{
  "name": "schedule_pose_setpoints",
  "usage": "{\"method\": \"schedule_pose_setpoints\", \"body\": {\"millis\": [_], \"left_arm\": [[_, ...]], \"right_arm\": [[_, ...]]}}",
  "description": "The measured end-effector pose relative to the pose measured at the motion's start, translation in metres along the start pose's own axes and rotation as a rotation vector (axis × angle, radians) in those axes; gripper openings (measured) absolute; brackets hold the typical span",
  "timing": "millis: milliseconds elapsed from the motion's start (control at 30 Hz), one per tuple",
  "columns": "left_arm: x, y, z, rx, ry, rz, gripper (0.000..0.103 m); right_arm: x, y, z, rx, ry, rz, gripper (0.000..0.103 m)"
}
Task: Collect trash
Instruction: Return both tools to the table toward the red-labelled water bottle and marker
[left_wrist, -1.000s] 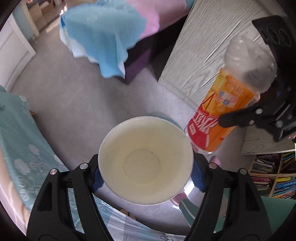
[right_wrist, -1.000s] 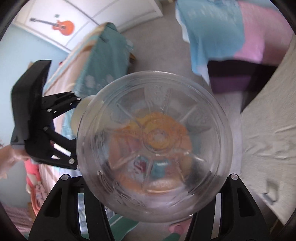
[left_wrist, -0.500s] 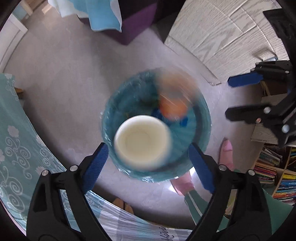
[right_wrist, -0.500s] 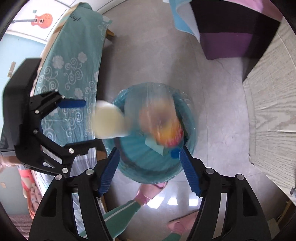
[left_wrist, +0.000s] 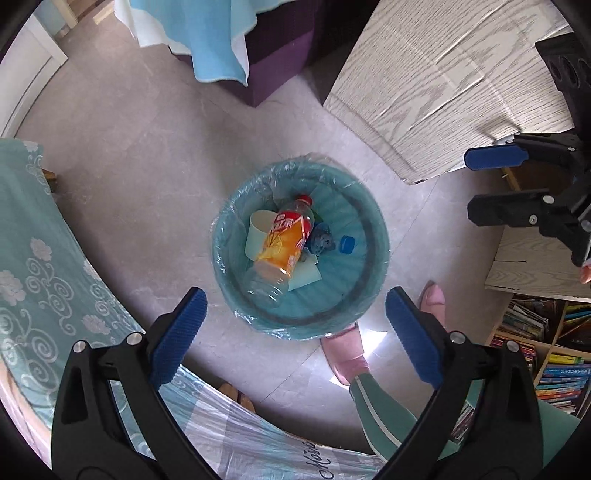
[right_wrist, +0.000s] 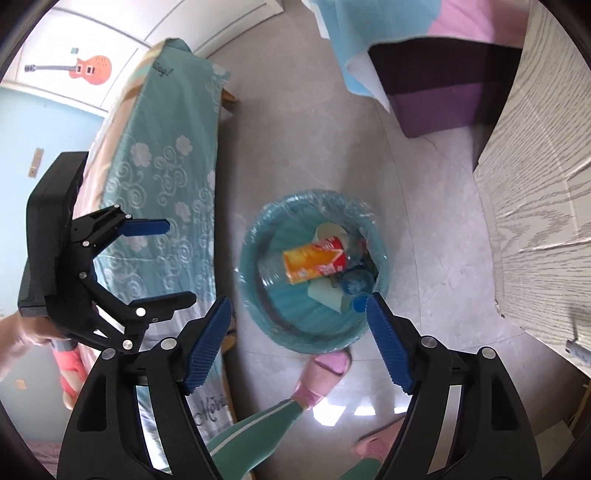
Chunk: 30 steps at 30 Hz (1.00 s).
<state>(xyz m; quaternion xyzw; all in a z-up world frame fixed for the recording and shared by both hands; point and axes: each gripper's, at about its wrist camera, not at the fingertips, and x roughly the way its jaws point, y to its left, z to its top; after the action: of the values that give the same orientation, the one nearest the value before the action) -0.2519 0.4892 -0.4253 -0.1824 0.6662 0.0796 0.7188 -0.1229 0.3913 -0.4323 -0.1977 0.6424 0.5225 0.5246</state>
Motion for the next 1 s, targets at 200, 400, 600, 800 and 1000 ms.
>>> {"method": "schedule_pose_setpoints", "body": {"millis": [200, 400, 600, 800, 1000], "left_arm": [[-0.046, -0.01, 0.004, 0.05, -0.033, 0.003, 0.096], [-0.114, -0.017, 0.006, 0.106, -0.051, 0.041, 0.096], [-0.192, -0.041, 0.01, 0.229, -0.108, 0.097, 0.096], [-0.26, -0.093, 0.033, 0.407, -0.166, 0.152, 0.096], [-0.317, -0.174, 0.067, 0.556, -0.286, 0.081, 0.096]], "right_arm": [[-0.054, 0.024, 0.0, -0.003, -0.038, 0.041, 0.075], [-0.123, 0.056, -0.007, -0.022, -0.085, 0.098, 0.079], [-0.216, 0.092, -0.029, -0.064, -0.198, 0.135, 0.082], [-0.324, 0.109, -0.074, -0.071, -0.342, 0.088, 0.087], [-0.409, 0.086, -0.14, 0.042, -0.455, -0.014, 0.087]]}}
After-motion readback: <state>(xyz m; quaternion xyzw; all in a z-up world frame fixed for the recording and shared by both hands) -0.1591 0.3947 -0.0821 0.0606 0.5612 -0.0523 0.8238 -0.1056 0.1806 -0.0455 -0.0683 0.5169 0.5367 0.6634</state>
